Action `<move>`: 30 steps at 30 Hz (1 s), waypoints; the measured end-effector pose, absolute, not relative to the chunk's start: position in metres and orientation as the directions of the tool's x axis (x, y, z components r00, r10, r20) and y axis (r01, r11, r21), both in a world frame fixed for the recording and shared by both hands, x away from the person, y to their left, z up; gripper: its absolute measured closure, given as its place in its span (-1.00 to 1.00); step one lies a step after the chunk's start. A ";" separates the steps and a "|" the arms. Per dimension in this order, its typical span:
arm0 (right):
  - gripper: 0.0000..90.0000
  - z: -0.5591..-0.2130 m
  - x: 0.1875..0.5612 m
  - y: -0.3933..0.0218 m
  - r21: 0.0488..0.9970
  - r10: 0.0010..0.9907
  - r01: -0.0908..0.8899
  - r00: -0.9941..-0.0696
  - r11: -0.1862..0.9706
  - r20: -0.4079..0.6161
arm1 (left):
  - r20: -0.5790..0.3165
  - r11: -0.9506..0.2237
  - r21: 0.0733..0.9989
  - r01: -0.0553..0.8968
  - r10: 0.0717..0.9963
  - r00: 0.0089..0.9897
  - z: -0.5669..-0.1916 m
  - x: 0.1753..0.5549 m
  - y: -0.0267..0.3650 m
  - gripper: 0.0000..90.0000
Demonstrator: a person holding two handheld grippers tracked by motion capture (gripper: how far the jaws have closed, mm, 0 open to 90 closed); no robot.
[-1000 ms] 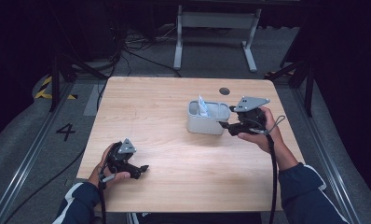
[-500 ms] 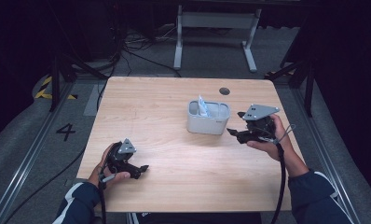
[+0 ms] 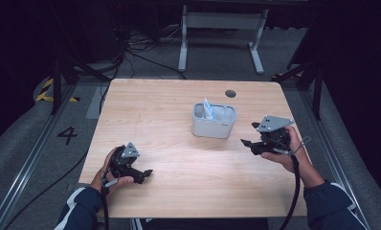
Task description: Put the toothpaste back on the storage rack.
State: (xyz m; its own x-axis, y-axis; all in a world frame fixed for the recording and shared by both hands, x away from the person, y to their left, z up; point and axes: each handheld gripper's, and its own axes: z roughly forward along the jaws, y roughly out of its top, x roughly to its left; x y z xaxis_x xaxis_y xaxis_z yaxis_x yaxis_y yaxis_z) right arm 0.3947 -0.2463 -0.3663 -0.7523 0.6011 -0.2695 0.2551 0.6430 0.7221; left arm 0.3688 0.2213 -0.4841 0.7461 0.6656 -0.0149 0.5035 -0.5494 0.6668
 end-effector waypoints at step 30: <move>-0.38 -0.417 0.378 -0.285 0.667 0.629 0.336 -0.733 0.665 -0.258 | -0.015 -0.550 0.667 0.504 0.666 0.746 -0.484 0.369 0.221 -0.98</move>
